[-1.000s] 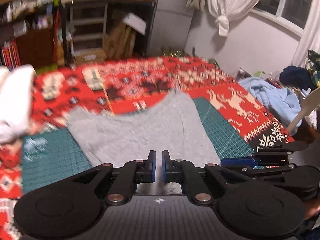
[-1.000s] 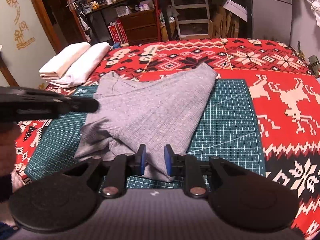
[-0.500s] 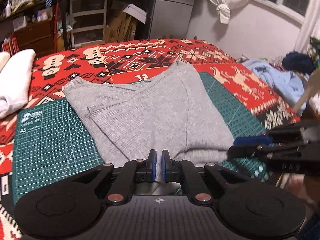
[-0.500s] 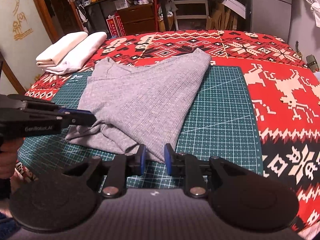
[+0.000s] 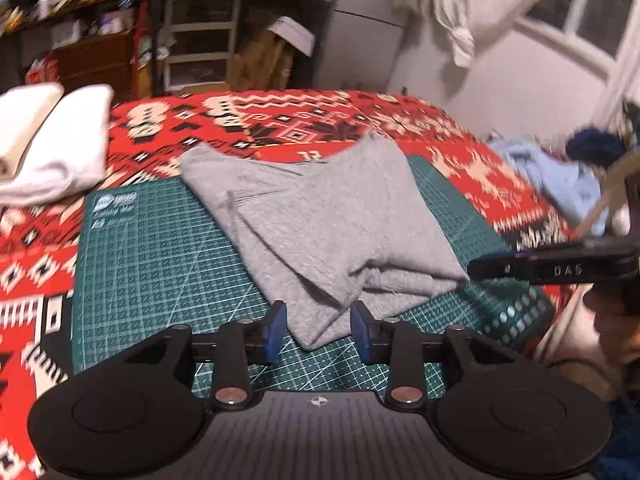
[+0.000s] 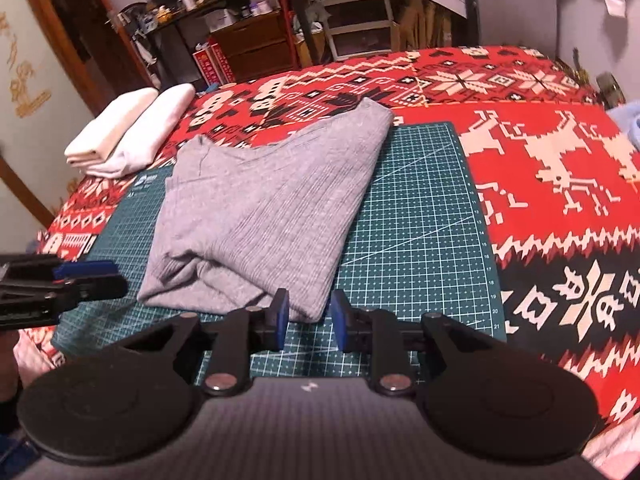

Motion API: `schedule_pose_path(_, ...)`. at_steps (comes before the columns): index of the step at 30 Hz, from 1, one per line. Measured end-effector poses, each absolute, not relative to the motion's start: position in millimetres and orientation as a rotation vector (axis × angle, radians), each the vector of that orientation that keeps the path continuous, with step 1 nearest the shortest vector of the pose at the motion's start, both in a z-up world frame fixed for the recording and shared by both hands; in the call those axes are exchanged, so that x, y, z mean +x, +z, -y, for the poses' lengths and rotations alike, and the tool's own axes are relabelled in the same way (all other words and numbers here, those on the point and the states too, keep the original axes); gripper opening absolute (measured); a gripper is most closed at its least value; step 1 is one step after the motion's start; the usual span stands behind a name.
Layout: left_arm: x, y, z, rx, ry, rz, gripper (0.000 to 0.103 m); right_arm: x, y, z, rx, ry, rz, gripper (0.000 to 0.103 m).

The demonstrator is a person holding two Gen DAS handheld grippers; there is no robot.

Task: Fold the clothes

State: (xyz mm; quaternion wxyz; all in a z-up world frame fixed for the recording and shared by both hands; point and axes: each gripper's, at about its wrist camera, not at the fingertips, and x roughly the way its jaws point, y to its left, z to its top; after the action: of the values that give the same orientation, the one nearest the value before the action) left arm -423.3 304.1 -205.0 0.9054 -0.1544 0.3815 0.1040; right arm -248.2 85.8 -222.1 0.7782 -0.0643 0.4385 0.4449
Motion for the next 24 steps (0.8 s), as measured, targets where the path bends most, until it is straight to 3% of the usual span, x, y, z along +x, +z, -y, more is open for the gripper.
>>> schedule_pose_path(6, -408, -224, -313, -0.371, 0.226, -0.894, 0.030, -247, -234, -98, -0.170, 0.953, -0.999, 0.025)
schedule_pose_path(8, -406, -226, -314, -0.380, 0.232, -0.889, 0.022, -250, -234, -102, -0.192, 0.948, -0.988, 0.024)
schedule_pose_path(10, -406, -228, -313, -0.366, 0.234, -0.896, 0.008, -252, -234, -105, -0.211, 0.942, -0.986, 0.013)
schedule_pose_path(11, -406, -228, -312, -0.359, 0.238, -0.898, 0.008, -253, -235, -107, -0.221, 0.939, -0.985, 0.008)
schedule_pose_path(14, -408, -226, -306, -0.327, 0.249, -0.909, 0.005, -256, -231, -108, -0.243, 0.938, -0.988, 0.005)
schedule_pose_path(24, -432, -209, -283, -0.310, 0.200, -0.958, 0.005, -271, -218, -75, -0.205, 0.976, -1.063, 0.004)
